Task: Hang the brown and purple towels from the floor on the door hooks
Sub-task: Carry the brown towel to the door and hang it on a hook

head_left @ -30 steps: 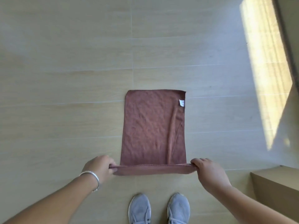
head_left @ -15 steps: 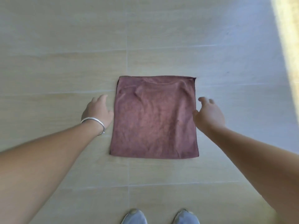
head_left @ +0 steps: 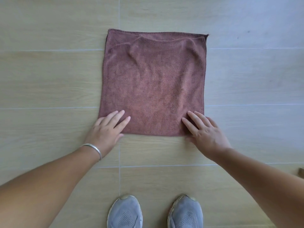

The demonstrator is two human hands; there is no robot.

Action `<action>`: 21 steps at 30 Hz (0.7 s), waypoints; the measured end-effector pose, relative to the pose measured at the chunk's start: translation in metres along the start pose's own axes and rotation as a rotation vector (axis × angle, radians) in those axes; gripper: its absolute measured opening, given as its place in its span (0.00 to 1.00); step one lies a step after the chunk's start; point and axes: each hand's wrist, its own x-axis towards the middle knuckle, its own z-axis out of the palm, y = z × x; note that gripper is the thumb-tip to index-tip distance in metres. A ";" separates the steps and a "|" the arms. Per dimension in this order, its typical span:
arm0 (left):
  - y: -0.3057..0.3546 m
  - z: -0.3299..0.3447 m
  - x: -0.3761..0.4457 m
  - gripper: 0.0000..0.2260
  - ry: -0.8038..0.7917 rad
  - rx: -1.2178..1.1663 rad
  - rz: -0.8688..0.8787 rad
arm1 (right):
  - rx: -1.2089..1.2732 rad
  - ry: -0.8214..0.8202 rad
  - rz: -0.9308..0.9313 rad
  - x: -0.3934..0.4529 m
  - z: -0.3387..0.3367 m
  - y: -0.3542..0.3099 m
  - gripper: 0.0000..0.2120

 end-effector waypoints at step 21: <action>-0.037 -0.287 -0.005 0.11 -0.221 0.284 -0.218 | -0.003 0.070 0.130 -0.059 -0.282 0.017 0.19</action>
